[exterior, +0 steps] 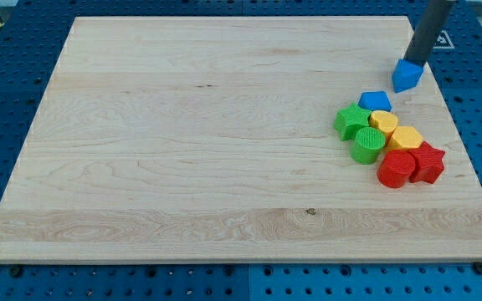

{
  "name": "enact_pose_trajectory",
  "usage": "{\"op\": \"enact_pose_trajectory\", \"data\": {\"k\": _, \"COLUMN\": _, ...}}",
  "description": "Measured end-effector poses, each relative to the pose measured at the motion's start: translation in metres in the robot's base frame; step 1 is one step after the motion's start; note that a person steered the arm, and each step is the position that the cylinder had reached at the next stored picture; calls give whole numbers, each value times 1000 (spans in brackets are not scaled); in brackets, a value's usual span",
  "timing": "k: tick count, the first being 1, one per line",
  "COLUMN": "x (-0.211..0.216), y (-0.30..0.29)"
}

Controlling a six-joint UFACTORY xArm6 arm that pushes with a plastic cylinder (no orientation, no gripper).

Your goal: Push the blue triangle above the blue hexagon

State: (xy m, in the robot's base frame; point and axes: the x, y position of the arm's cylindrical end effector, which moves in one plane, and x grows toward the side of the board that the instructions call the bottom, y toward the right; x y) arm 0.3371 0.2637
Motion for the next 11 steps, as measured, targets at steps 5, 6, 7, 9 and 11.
{"op": "enact_pose_trajectory", "data": {"k": 5, "x": -2, "y": 22}}
{"op": "enact_pose_trajectory", "data": {"k": 6, "x": 5, "y": -3}}
{"op": "enact_pose_trajectory", "data": {"k": 7, "x": 28, "y": -29}}
{"op": "enact_pose_trajectory", "data": {"k": 9, "x": 63, "y": -34}}
{"op": "enact_pose_trajectory", "data": {"k": 11, "x": 72, "y": -34}}
